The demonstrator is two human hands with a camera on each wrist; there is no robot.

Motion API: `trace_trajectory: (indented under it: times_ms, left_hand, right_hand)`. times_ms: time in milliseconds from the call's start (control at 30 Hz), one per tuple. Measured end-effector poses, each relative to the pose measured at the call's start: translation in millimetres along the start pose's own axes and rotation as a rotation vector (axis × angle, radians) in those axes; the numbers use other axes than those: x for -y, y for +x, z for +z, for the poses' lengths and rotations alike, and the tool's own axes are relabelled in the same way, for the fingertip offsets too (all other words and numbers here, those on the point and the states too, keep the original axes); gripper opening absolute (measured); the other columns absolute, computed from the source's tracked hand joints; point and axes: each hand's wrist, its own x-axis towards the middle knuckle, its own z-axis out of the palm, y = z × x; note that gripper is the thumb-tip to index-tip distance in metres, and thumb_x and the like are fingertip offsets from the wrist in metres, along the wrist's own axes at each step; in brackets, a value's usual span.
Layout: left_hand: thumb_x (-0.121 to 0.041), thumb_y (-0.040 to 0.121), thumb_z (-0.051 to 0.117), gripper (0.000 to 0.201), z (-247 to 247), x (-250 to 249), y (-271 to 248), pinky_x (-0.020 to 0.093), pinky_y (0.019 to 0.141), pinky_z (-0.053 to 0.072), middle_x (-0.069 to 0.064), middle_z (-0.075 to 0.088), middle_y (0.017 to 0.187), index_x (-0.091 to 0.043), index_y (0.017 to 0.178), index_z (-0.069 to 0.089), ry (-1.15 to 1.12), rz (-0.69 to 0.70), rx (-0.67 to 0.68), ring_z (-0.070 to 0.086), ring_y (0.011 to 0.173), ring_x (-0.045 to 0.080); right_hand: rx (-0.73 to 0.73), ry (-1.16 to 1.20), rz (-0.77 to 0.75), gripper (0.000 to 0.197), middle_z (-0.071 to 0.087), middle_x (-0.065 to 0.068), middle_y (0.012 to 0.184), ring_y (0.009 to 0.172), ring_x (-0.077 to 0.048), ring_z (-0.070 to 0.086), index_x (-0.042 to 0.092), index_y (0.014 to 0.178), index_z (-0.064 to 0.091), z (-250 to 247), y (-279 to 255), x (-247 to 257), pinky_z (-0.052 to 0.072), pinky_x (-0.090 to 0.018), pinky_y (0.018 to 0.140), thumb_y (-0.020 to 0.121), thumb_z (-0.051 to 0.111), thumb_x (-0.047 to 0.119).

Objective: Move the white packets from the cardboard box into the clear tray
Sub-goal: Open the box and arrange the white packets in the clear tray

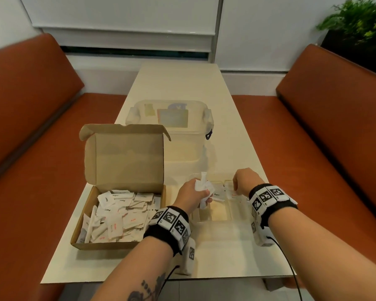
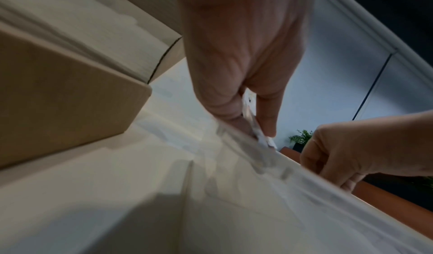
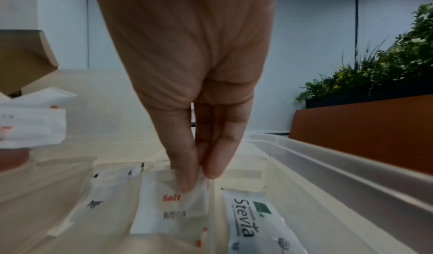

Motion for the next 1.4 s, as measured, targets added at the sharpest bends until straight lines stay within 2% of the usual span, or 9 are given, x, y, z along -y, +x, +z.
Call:
trace_trajectory:
  times_ms: [200, 433, 633, 800, 933, 1033, 1100, 1200, 1400]
  left_hand:
    - [0.0, 0.091, 0.055, 0.019, -1, -1, 1, 0.05, 0.089, 0.052, 0.017, 0.063, 0.1, -0.005, 0.109, 0.053, -0.004, -0.001, 0.011, 0.064, 0.08, 0.028]
    - [-0.001, 0.091, 0.055, 0.018, -1, -1, 3, 0.046, 0.085, 0.053, 0.017, 0.064, 0.1, -0.006, 0.109, 0.054, 0.011, 0.006, 0.017, 0.065, 0.078, 0.025]
    - [0.0, 0.09, 0.056, 0.021, -2, -1, 4, 0.049, 0.087, 0.053, 0.017, 0.064, 0.101, -0.007, 0.11, 0.053, 0.007, 0.005, 0.033, 0.065, 0.08, 0.028]
    - [0.001, 0.088, 0.059, 0.021, -2, 0, 5, 0.049, 0.088, 0.054, 0.016, 0.065, 0.099, -0.005, 0.108, 0.055, 0.012, 0.004, 0.036, 0.066, 0.08, 0.028]
    - [0.003, 0.087, 0.061, 0.017, 0, 0, 5, 0.046, 0.084, 0.054, 0.015, 0.064, 0.093, -0.008, 0.099, 0.056, -0.025, 0.01, 0.028, 0.066, 0.076, 0.026]
    - [-0.001, 0.087, 0.063, 0.014, 1, -1, 4, 0.041, 0.077, 0.056, 0.013, 0.065, 0.09, -0.01, 0.097, 0.057, -0.034, 0.028, 0.044, 0.067, 0.074, 0.024]
    - [-0.01, 0.091, 0.061, 0.007, 2, -4, 3, 0.036, 0.071, 0.057, 0.013, 0.067, 0.091, -0.012, 0.096, 0.058, -0.03, 0.039, 0.037, 0.069, 0.072, 0.022]
    - [-0.018, 0.094, 0.057, 0.01, 4, -7, 4, 0.049, 0.082, 0.056, 0.019, 0.067, 0.101, -0.011, 0.1, 0.059, 0.033, 0.071, -0.015, 0.068, 0.088, 0.034]
    - [-0.02, 0.094, 0.057, 0.02, 3, -6, 6, 0.051, 0.091, 0.051, 0.015, 0.067, 0.106, -0.009, 0.111, 0.061, 0.104, 0.131, -0.113, 0.064, 0.1, 0.031]
  right_hand:
    - [0.014, -0.044, -0.049, 0.024, 0.066, -0.014, 0.105, 0.08, -0.024, 0.055, 0.007, 0.089, 0.064, -4, -2, 1, 0.046, -0.026, 0.072, 0.083, 0.046, -0.007]
    - [-0.023, -0.071, -0.109, 0.023, 0.061, -0.014, 0.108, 0.08, -0.023, 0.05, 0.006, 0.1, 0.055, -2, -5, -1, 0.043, -0.028, 0.072, 0.084, 0.044, -0.007]
    - [0.0, -0.105, -0.115, 0.017, 0.062, -0.014, 0.11, 0.081, -0.022, 0.049, 0.01, 0.087, 0.05, -4, -7, -1, 0.044, -0.027, 0.076, 0.088, 0.044, -0.005]
    - [-0.135, 0.204, -0.177, 0.005, 0.064, -0.004, 0.091, 0.078, -0.016, 0.055, 0.012, 0.086, 0.062, -3, -9, 4, 0.041, -0.023, 0.068, 0.088, 0.06, 0.016]
    - [0.022, 0.548, -0.255, 0.009, 0.066, 0.001, 0.075, 0.063, -0.008, 0.06, 0.012, 0.089, 0.067, -7, -18, 18, 0.05, -0.02, 0.058, 0.086, 0.066, 0.021]
    - [0.017, 0.587, -0.247, 0.008, 0.068, -0.009, 0.08, 0.067, -0.015, 0.062, 0.007, 0.092, 0.067, -7, -20, 20, 0.057, -0.032, 0.072, 0.084, 0.068, 0.011]
    - [-0.016, 0.612, -0.239, 0.009, 0.069, -0.012, 0.082, 0.068, -0.016, 0.063, 0.005, 0.093, 0.069, -9, -20, 16, 0.057, -0.028, 0.072, 0.084, 0.067, 0.008]
    - [-0.034, 0.598, -0.248, 0.012, 0.07, -0.011, 0.083, 0.063, -0.009, 0.06, 0.004, 0.096, 0.071, -13, -21, 9, 0.051, -0.011, 0.061, 0.085, 0.067, 0.008]
    - [-0.022, 0.414, -0.28, 0.014, 0.071, -0.01, 0.084, 0.063, -0.008, 0.056, 0.007, 0.097, 0.074, -29, -22, 8, 0.045, -0.01, 0.059, 0.086, 0.065, 0.008]
